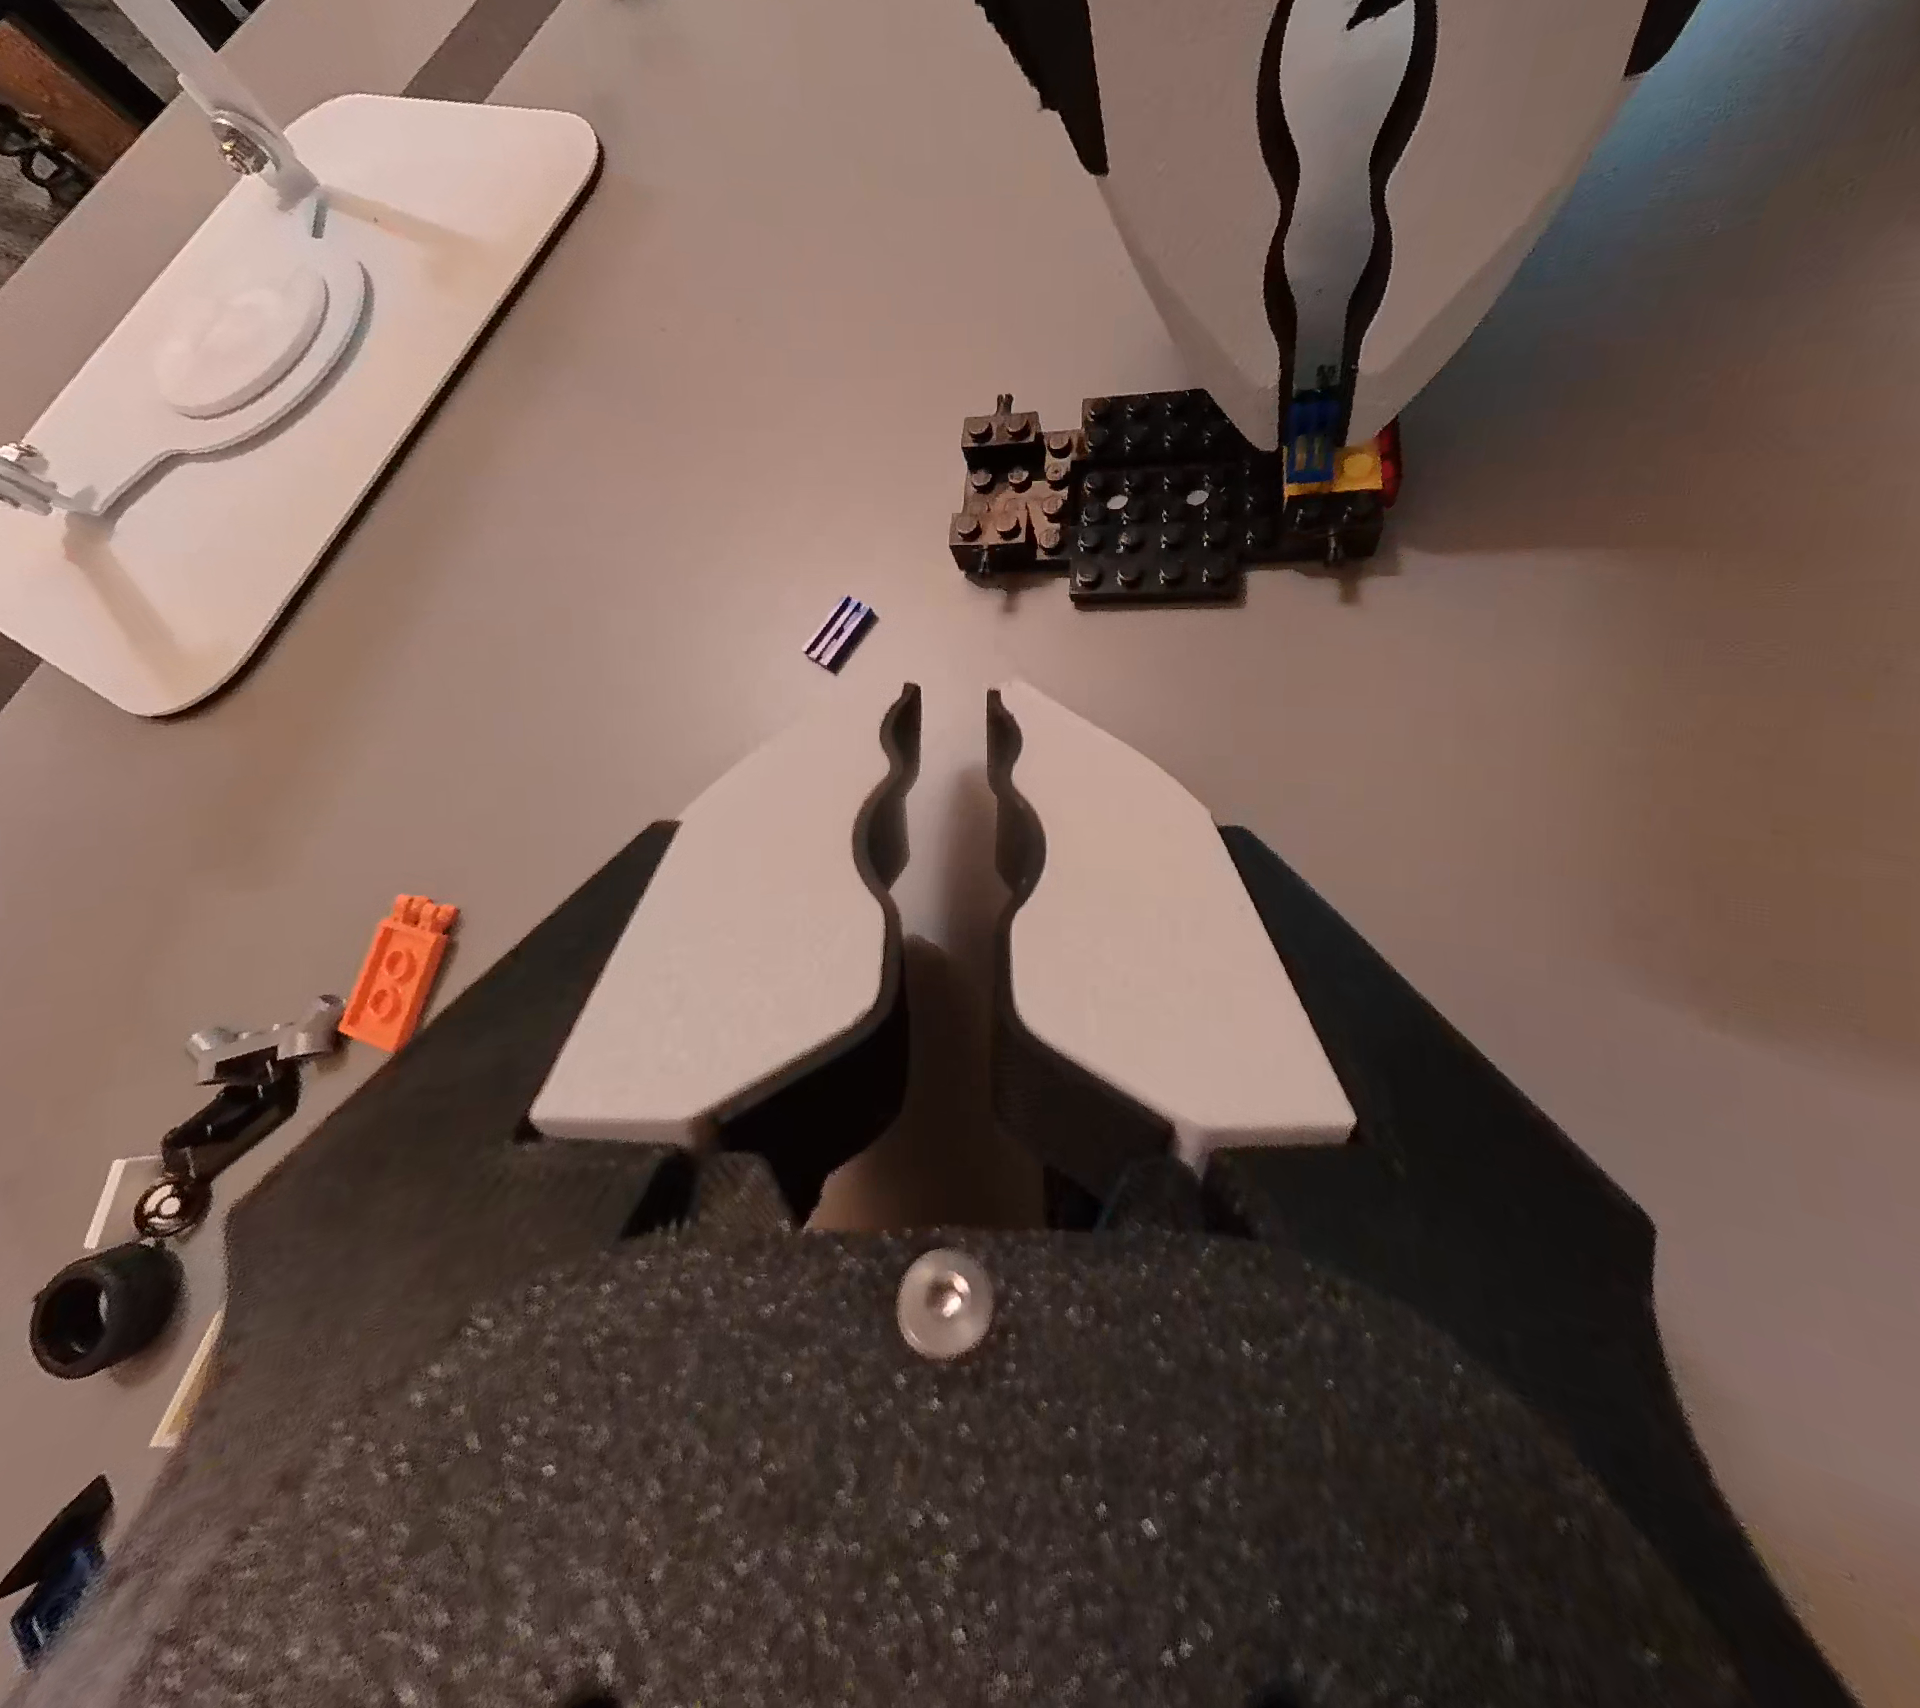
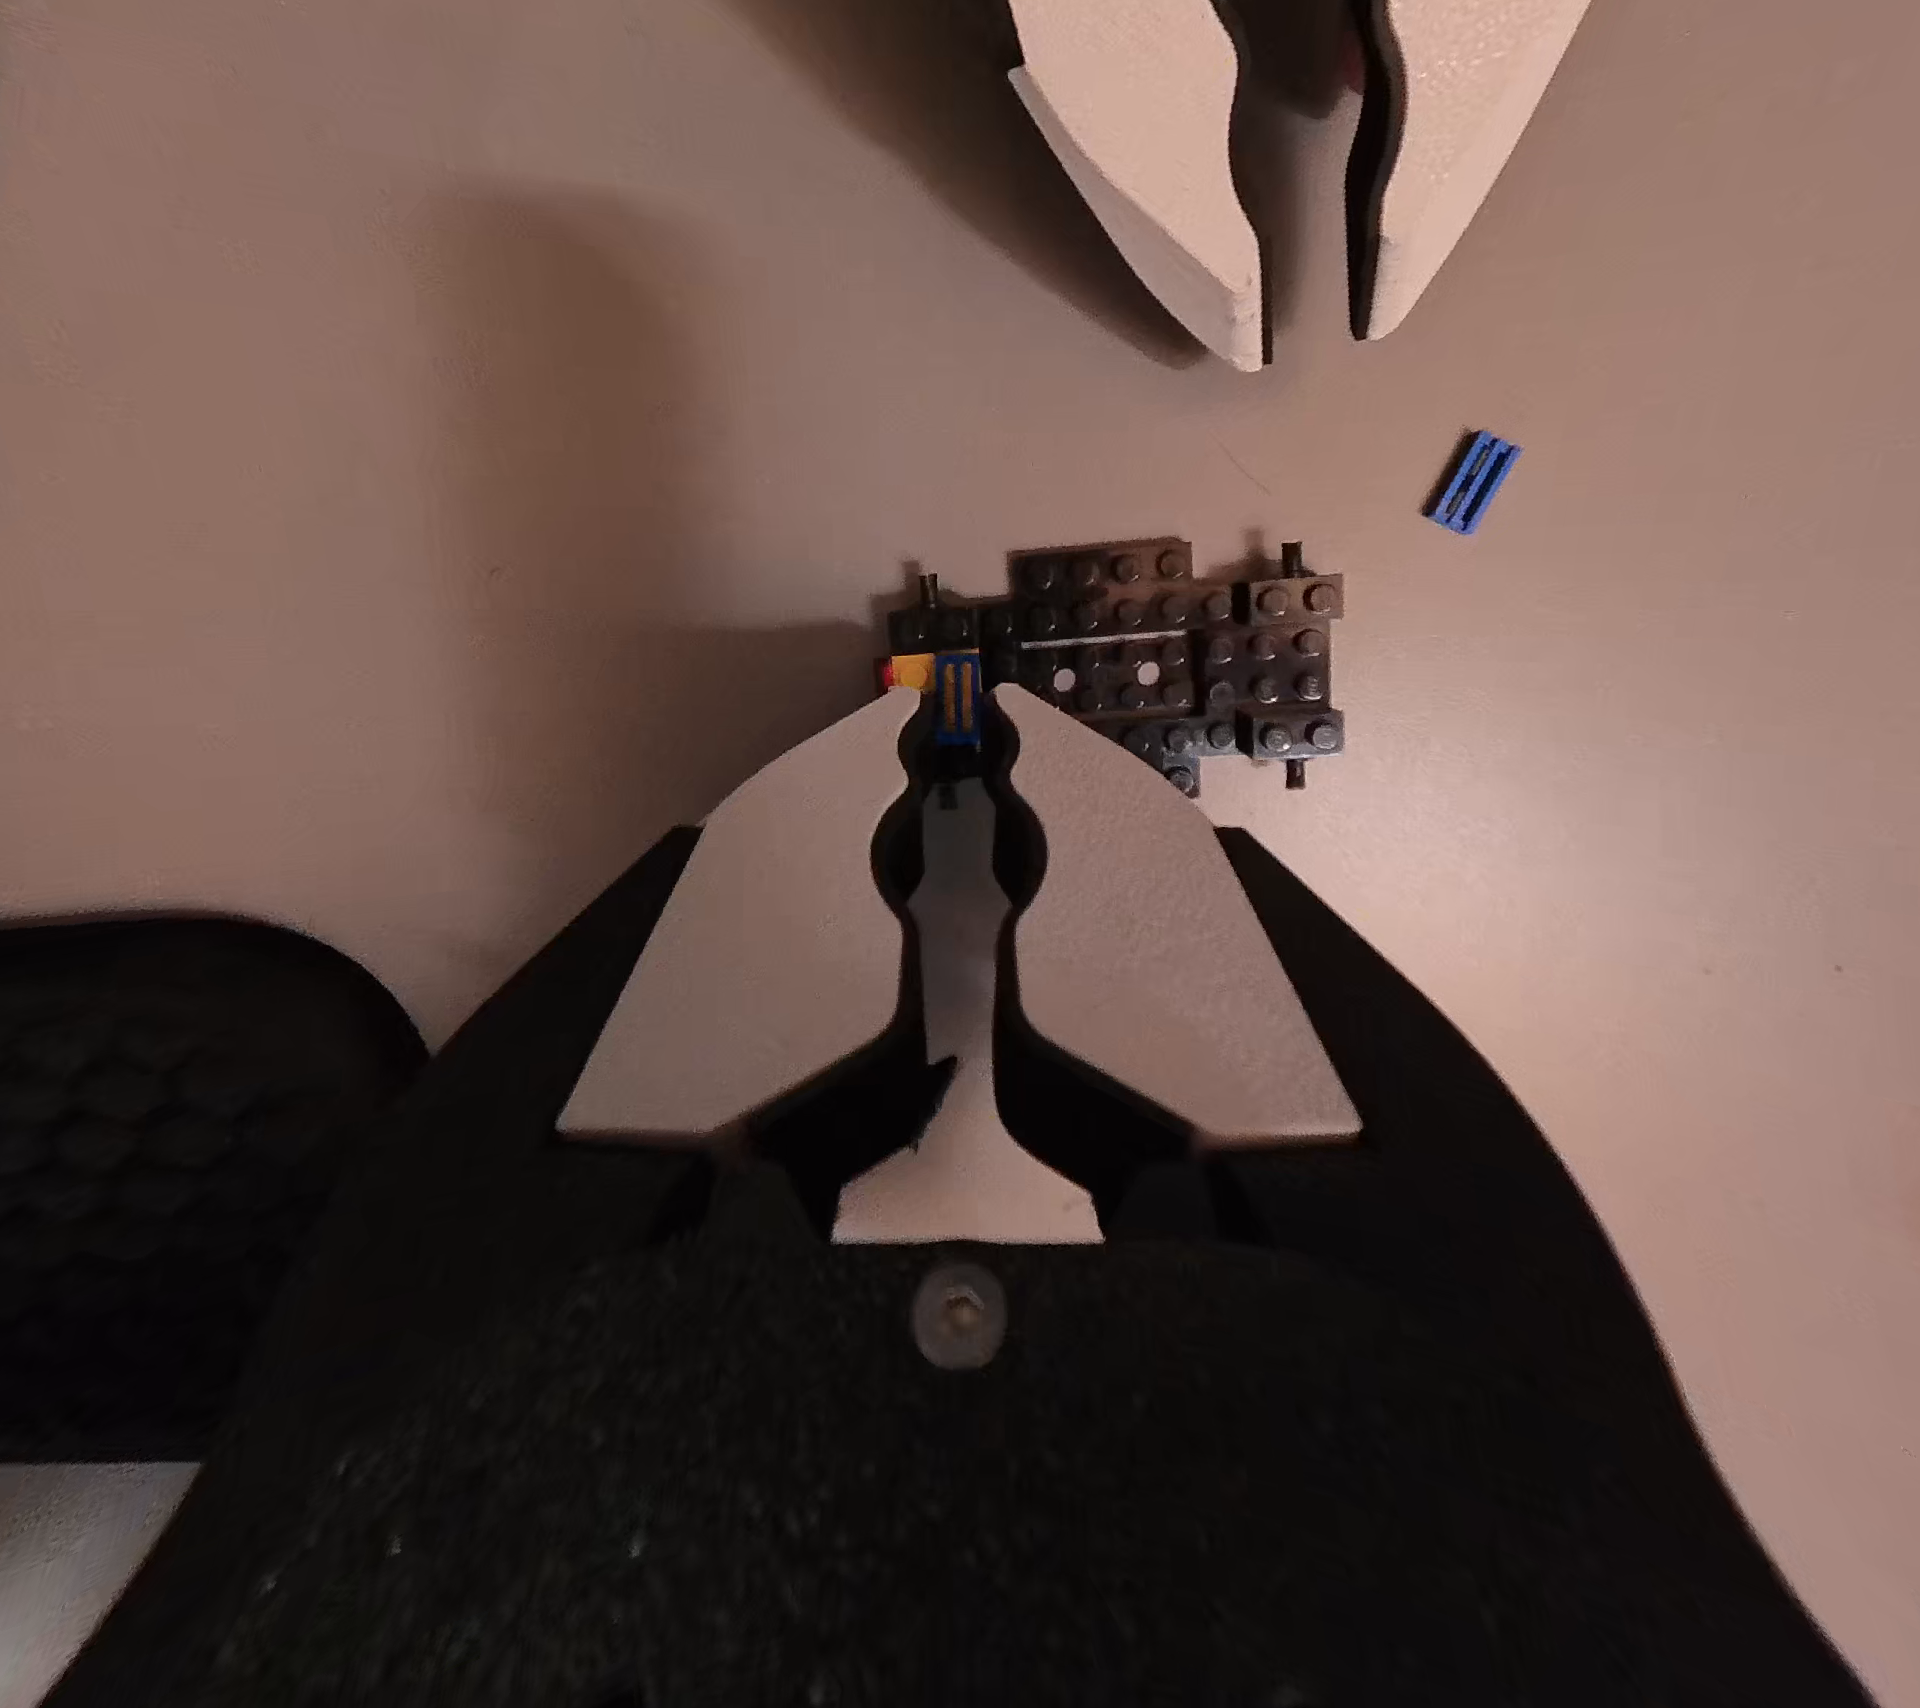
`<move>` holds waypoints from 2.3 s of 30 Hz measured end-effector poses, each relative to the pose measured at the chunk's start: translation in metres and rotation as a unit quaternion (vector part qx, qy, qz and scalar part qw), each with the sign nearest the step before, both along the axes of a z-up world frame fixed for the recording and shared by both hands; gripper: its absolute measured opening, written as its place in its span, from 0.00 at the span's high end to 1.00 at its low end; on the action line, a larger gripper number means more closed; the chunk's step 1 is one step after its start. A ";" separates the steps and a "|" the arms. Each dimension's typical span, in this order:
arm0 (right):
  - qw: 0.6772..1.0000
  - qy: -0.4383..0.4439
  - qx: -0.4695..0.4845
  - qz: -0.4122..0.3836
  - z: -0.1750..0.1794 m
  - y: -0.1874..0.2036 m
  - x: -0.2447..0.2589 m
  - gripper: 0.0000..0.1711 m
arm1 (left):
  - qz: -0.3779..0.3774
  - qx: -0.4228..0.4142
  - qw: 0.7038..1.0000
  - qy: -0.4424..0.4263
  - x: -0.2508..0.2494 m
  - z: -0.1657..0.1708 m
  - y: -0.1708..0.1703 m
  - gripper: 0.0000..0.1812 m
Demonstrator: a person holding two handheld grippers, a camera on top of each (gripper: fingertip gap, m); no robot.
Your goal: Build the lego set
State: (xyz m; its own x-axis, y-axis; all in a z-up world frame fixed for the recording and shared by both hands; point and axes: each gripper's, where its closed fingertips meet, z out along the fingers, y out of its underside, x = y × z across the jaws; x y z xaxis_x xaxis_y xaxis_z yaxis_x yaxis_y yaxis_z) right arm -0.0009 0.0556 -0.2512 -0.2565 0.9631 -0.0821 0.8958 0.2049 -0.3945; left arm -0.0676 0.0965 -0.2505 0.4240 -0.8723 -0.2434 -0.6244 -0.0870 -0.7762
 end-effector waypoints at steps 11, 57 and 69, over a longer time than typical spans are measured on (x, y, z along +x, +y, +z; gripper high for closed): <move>1.000 0.001 0.001 0.001 0.000 0.000 0.002 0.96 | -0.003 -0.002 1.000 0.004 0.002 -0.001 0.000 0.94; 0.997 -0.012 -0.064 0.046 0.002 -0.005 0.001 0.92 | -0.019 0.013 1.000 0.021 0.005 0.000 -0.002 0.95; 0.996 -0.020 -0.049 0.068 0.001 -0.008 0.001 0.91 | -0.020 0.014 0.999 0.023 0.004 -0.002 -0.001 0.95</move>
State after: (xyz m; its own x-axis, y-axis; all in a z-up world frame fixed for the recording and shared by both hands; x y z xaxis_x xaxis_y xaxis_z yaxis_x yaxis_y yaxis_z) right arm -0.0001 0.0474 -0.2507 -0.3788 0.9066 -0.1862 0.8774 0.2877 -0.3839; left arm -0.0632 0.0952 -0.2520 0.3770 -0.8812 -0.2853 -0.6616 -0.0406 -0.7488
